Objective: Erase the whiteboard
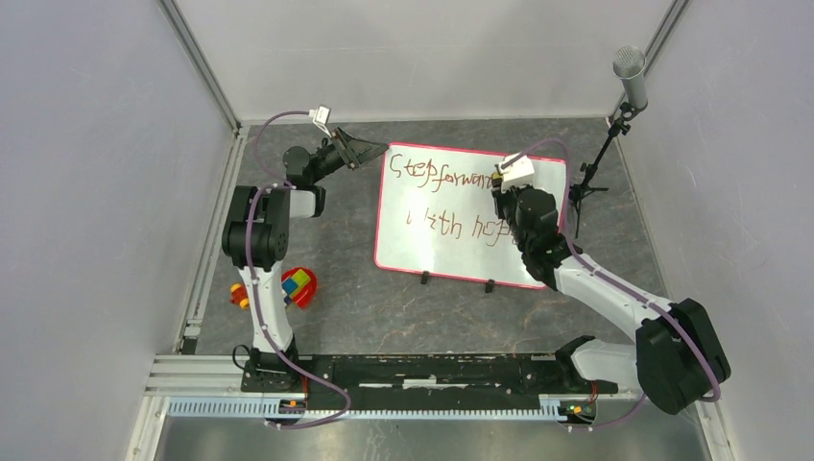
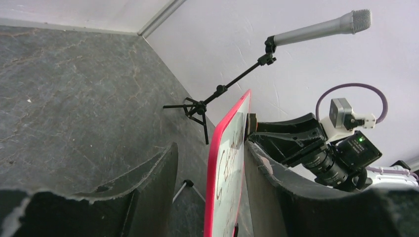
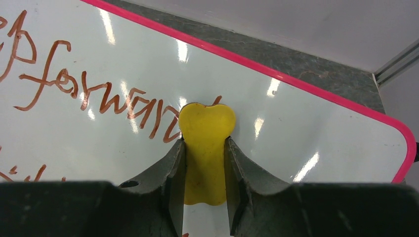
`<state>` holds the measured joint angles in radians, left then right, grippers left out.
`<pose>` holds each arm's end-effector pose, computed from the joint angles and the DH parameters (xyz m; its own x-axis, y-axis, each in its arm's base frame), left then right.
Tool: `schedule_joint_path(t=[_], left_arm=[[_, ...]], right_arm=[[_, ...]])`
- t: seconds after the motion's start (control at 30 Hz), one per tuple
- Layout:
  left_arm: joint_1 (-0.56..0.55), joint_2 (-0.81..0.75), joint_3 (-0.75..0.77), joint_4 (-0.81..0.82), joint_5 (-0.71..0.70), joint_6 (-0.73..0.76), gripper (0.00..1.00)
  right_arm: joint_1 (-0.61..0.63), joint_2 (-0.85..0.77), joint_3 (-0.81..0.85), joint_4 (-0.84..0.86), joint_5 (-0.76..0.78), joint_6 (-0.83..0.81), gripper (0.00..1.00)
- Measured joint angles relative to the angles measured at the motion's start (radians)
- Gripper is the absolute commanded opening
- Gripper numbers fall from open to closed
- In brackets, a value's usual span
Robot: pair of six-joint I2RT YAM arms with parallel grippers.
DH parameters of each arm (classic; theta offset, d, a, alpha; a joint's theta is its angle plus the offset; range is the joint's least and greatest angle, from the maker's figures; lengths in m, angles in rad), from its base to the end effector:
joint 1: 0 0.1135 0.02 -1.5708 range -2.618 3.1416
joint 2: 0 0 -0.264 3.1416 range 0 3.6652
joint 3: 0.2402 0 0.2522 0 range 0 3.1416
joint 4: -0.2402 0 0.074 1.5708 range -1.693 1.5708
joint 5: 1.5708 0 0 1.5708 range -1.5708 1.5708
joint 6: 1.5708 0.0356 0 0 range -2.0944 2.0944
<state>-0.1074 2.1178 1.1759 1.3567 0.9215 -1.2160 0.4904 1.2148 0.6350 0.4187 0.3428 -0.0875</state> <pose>0.4318 -0.0751 0.2147 -0.6012 -0.5054 -0.6189 0.6500 0.1412 -0.7467 0.2455 0.1175 0.2597 -0.1278 -0.1615 -0.9786 -0.1627 0.9767 -0.1400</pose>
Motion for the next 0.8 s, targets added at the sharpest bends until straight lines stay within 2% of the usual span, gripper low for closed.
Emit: schedule_joint_path(t=[0.13, 0.33, 0.4, 0.53, 0.67, 0.8], left_arm=[[-0.003, 0.008, 0.005, 0.000, 0.016, 0.000, 0.55], [-0.016, 0.010, 0.013, -0.001, 0.029, 0.000, 0.46], [-0.021, 0.010, 0.013, -0.002, 0.030, 0.001, 0.44], [-0.029, 0.010, 0.013, -0.021, 0.031, 0.005, 0.40], [-0.030, 0.010, 0.013, -0.031, 0.031, 0.016, 0.37], [-0.030, 0.010, 0.013, -0.040, 0.031, 0.028, 0.33]], right_arm=[[0.000, 0.011, 0.028, -0.024, -0.014, 0.013, 0.14], [0.000, 0.021, 0.050, -0.058, -0.011, 0.016, 0.22], [0.000, 0.030, 0.058, -0.071, -0.008, 0.016, 0.29], [0.000, 0.042, 0.084, -0.109, -0.002, 0.016, 0.49], [0.000, 0.042, 0.122, -0.169, 0.000, 0.021, 0.64], [0.000, 0.041, 0.153, -0.212, 0.003, 0.024, 0.67]])
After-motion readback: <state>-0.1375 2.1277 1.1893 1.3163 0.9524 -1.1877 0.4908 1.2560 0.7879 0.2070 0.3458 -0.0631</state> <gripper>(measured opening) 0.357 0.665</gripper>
